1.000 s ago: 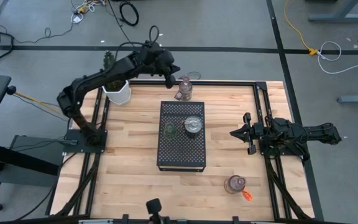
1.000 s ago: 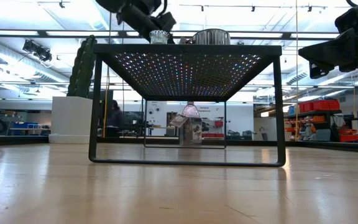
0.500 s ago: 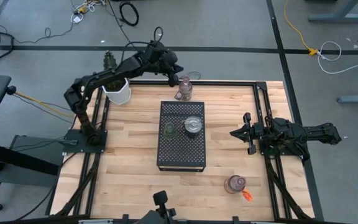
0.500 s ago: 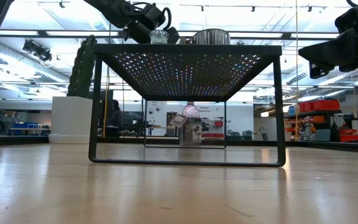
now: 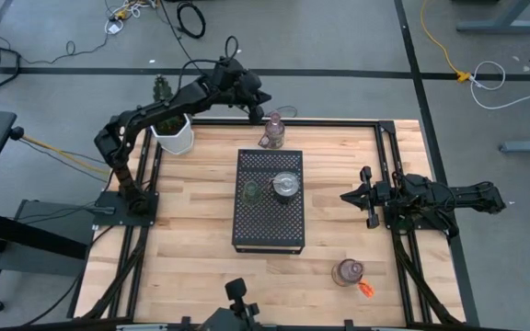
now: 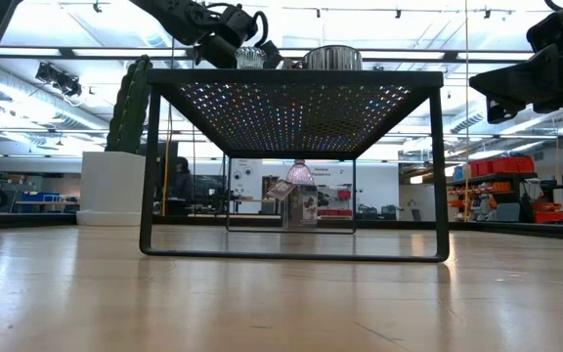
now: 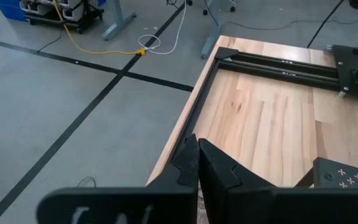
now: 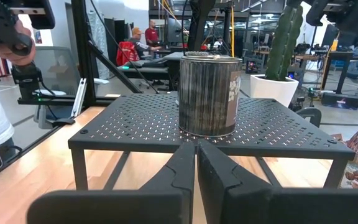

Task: Pick & Place candle stick holders
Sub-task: Put the top pink candle vase on the shelf

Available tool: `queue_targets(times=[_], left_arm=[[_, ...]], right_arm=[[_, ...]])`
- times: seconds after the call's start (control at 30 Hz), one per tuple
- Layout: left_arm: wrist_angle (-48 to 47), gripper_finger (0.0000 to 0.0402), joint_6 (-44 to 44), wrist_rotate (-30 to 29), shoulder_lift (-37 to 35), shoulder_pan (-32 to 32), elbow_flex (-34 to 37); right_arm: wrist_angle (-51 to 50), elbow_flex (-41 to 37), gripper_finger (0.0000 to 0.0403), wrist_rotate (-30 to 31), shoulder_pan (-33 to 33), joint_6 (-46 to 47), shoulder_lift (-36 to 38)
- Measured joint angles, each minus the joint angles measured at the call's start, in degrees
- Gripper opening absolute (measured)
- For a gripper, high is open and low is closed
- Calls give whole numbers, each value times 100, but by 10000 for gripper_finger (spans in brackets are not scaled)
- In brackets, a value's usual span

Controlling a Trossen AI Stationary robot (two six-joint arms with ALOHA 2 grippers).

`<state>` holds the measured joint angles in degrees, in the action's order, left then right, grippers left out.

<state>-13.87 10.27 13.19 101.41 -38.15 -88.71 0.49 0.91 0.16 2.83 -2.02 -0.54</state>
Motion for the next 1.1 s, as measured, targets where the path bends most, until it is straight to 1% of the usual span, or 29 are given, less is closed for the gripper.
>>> queue_targets(times=[0.07,0.17,0.27,0.37,0.47,0.6,0.7,0.83,1.0,1.1], left_arm=[[-39,15,-16,0,0,1,0],[-366,19,-12,26,-2,11,0],[-658,12,38,242,-2,11,31],[-673,4,103,374,-15,13,232],[-685,6,89,381,-15,1,434],[-540,10,74,405,-15,0,767],[-432,5,48,551,-68,-28,1016],[-298,4,-73,608,-304,-26,1374],[315,7,-217,556,-696,-26,2041],[776,3,-226,482,-814,-26,2399]], right_arm=[[0,0,23,0,0,0,0],[2,0,23,0,0,0,0],[1,0,23,0,0,0,0],[2,0,23,0,0,0,0],[0,0,23,0,0,0,0],[1,0,23,0,0,0,0],[0,0,23,0,0,0,0],[2,0,23,0,0,0,0],[0,0,23,-2,0,0,0],[2,0,23,-2,0,0,0]])
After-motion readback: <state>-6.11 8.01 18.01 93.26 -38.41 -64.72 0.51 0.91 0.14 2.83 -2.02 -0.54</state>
